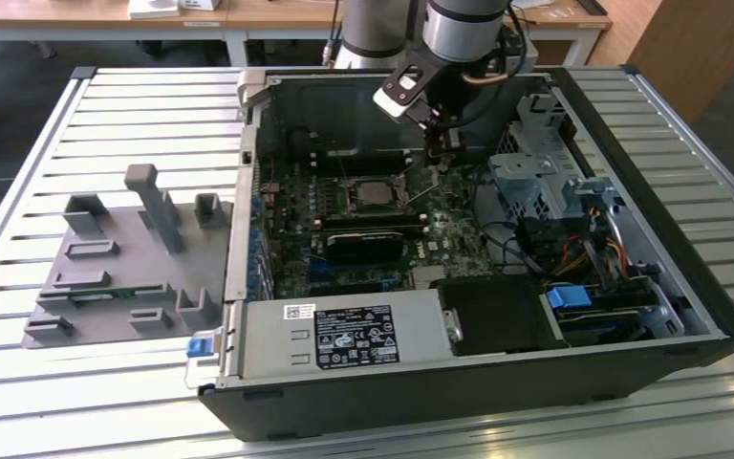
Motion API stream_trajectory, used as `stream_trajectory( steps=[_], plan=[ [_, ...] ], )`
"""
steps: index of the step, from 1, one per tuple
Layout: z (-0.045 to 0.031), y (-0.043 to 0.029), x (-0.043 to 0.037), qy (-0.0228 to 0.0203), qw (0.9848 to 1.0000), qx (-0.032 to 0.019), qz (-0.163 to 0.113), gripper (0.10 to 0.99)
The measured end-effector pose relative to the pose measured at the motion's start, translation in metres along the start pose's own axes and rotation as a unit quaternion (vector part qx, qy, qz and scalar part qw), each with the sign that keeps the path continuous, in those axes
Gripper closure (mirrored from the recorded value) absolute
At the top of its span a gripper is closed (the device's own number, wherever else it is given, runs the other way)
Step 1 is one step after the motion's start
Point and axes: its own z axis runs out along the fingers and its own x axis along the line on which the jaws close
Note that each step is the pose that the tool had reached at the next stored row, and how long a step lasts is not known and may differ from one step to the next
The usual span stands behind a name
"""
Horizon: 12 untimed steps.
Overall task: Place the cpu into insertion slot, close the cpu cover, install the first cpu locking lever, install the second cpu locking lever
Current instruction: 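Close the cpu cover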
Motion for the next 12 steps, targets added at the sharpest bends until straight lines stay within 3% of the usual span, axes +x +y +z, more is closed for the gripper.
stream_trajectory(
  steps=[12],
  plan=[
    [0.0014, 0.0101, 0.0009, -0.0019, 1.0000, 0.0001, 0.000, 0.980]
  ],
)
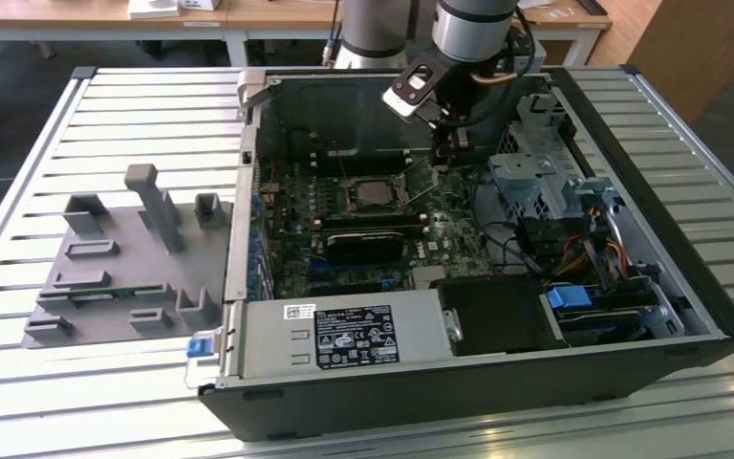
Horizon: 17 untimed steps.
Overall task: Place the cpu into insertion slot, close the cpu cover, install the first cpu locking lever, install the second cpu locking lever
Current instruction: 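Close the cpu cover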
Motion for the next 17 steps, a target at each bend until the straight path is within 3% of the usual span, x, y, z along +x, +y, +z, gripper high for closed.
stream_trajectory(
  steps=[17],
  plan=[
    [0.0034, 0.0146, 0.0010, -0.0032, 1.0000, 0.0005, -0.001, 0.980]
  ],
)
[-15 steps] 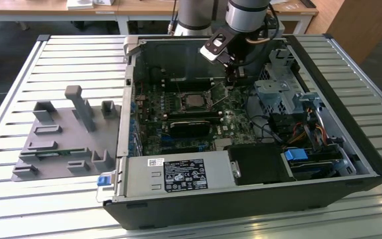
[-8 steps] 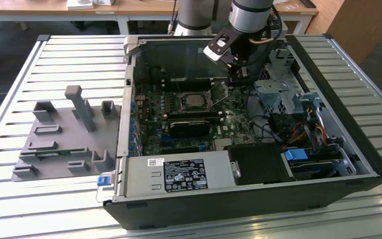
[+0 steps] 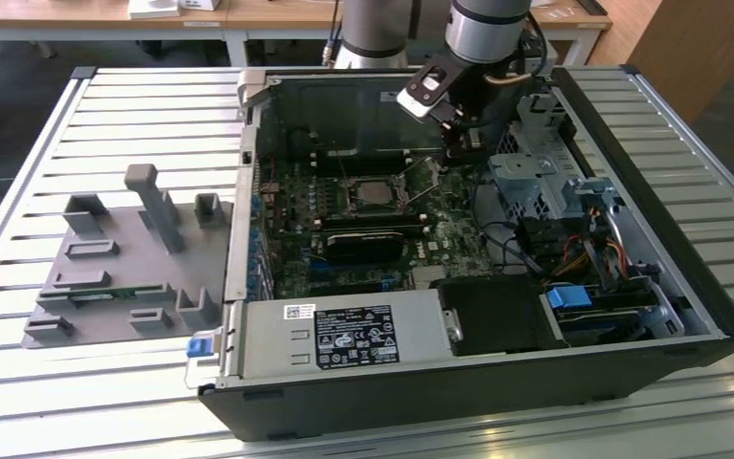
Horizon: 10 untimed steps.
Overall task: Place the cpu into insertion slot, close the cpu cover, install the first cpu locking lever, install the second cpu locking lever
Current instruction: 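Close the cpu cover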
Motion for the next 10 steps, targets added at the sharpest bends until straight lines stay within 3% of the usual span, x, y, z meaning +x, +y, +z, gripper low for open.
stream_trajectory(
  steps=[10],
  plan=[
    [0.0073, 0.0043, 0.0008, -0.0032, 1.0000, 0.0025, -0.001, 0.980]
  ],
)
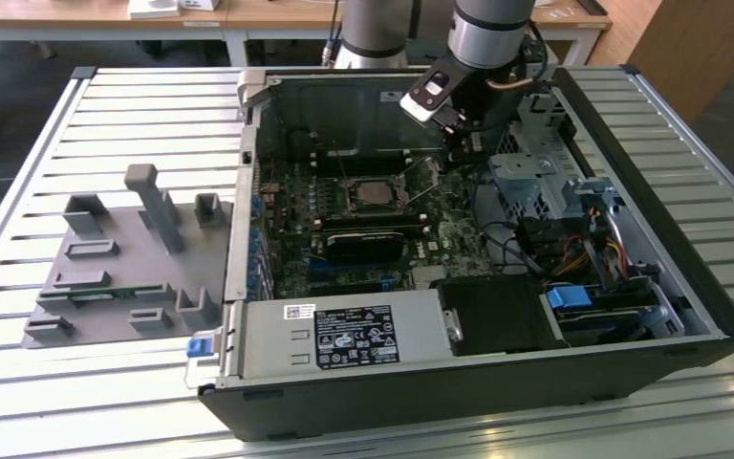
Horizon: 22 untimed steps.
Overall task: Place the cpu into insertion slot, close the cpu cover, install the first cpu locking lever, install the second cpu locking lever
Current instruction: 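Close the cpu cover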
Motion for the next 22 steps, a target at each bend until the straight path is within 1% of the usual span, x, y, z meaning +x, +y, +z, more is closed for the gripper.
stream_trajectory(
  steps=[2, 4, 9, 12, 17, 22],
  plan=[
    [0.0016, -0.0001, 0.0000, -0.0002, 1.0000, 0.0000, 0.000, 0.980],
    [0.0022, -0.0016, 0.0001, -0.0003, 1.0000, 0.0000, 0.000, 0.980],
    [0.0027, -0.0108, 0.0004, -0.0001, 1.0000, 0.0000, -0.001, 0.980],
    [0.0029, -0.0172, 0.0007, -0.0002, 1.0000, 0.0001, -0.002, 0.980],
    [0.0029, -0.0307, 0.0012, -0.0002, 1.0000, 0.0001, -0.002, 0.980],
    [0.0029, -0.0425, 0.0018, -0.0002, 1.0000, 0.0001, -0.003, 0.980]
  ],
)
